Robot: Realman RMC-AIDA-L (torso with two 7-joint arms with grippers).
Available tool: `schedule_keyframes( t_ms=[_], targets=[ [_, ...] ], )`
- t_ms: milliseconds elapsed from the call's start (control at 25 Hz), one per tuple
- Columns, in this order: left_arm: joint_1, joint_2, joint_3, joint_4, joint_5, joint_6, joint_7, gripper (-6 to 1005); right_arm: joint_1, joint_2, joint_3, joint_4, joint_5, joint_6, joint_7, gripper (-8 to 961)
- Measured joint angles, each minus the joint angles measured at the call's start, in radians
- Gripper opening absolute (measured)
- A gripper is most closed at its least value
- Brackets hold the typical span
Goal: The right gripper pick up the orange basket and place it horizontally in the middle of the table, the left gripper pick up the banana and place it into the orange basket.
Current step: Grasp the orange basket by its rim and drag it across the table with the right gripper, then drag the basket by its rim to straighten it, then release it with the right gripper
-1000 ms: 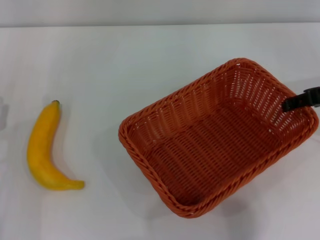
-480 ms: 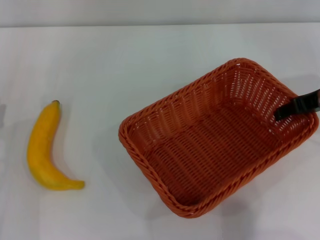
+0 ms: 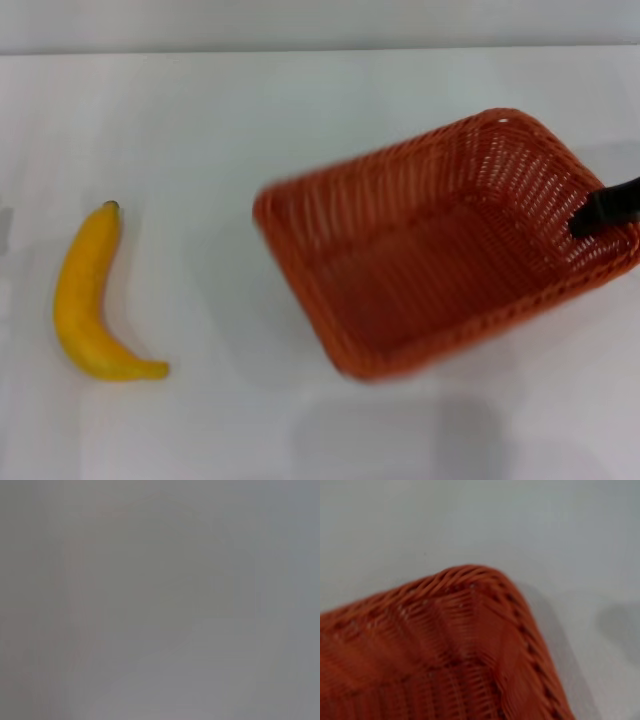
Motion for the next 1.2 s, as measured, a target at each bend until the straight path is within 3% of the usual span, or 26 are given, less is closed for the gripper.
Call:
schedule_keyframes(
  t_ms=[240,680,1200],
  targets=[
    [-0.001,0.0,-0.001,0.0,0.0,0.0,0.0,862,0.006,0.003,0.054,0.022,0.003,0.011,-0.019,205],
    [0.0,0.0,-0.003,-0.002,-0.011,0.0,0.0,861,0.01,0.001,0.169,0.0,0.012,0.081,-0.021,183],
    [-0.009,0.0,-0.003,-0.002,-0.011,0.0,0.0,861,0.028,0.005,0.314,-0.012,0.129,0.172,0.014,145]
  ],
)
